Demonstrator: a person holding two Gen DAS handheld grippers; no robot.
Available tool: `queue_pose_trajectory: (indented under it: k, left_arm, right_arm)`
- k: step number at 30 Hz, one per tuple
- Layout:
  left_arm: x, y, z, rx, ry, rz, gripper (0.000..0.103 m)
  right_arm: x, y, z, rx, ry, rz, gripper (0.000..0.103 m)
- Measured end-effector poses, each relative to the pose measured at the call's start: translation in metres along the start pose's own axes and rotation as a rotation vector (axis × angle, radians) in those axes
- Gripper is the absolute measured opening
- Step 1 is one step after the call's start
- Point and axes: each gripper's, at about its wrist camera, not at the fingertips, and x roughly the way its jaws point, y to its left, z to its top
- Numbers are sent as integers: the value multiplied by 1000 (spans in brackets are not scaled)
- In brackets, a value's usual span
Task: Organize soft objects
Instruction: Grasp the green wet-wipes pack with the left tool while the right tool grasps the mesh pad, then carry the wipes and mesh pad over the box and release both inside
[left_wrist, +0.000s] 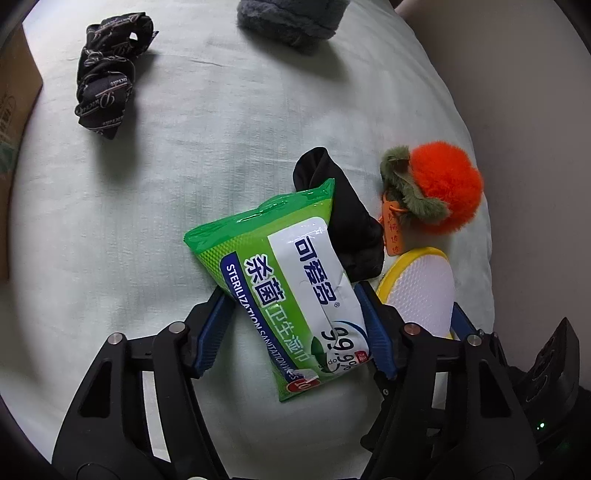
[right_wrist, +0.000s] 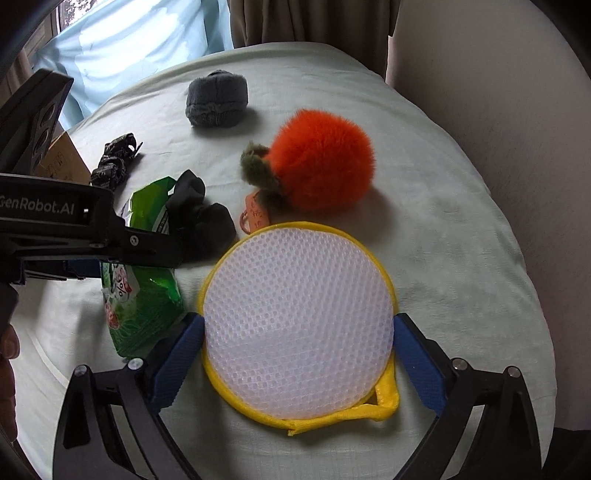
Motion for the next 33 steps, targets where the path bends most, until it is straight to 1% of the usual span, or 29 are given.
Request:
queue_pose_trajectory:
  k: [1, 4, 6, 7, 9, 10, 11, 12, 14, 19, 23, 29, 33]
  left_arm:
    - [-1, 1, -1, -1, -2, 0, 58]
    - [-5, 6, -2, -10, -8, -6, 53]
    - [-8, 7, -3, -13, -9, -10, 50]
    - [-9, 8, -4, -16, -10, -10, 49]
    - [-13, 10, -5, -21, -11, -6, 48]
    - [-15, 9, -6, -20, -11, -2, 47]
    - [-17, 10, -7, -19, -9, 3, 47]
    - [-19, 10, -7, -21, -10, 1, 47]
    - [-25, 10, -8, -20, -15, -7, 47]
    - [-46, 3, -5, 15, -44, -9, 47]
    - [-72, -1, 0, 32, -76, -22, 47]
    - [-130, -7, 9, 36, -133, -50, 47]
    - [-181, -15, 16, 56, -188, -61, 47]
  right_arm:
    - [1, 0, 1, -2, 0, -2, 97]
    - [-1, 3, 2, -15, -4, -14, 89]
    - [-2, 5, -1, -26, -3, -22, 81]
    - [-3, 7, -1, -29, -3, -24, 79]
    - [-3, 10, -2, -41, -3, -26, 64]
    - [-4, 13, -3, -52, -4, -27, 60]
    - [-4, 16, -3, -60, -2, -26, 50]
    - [-5, 20, -3, -67, -1, -25, 43]
    - [-7, 24, -3, -64, 7, -16, 40]
    - [-18, 22, 2, 14, -4, -10, 38]
    - [-39, 22, 13, 42, -34, -29, 38]
    - [-87, 31, 44, 31, -91, -56, 38]
    - [-127, 41, 72, 25, -140, -73, 38]
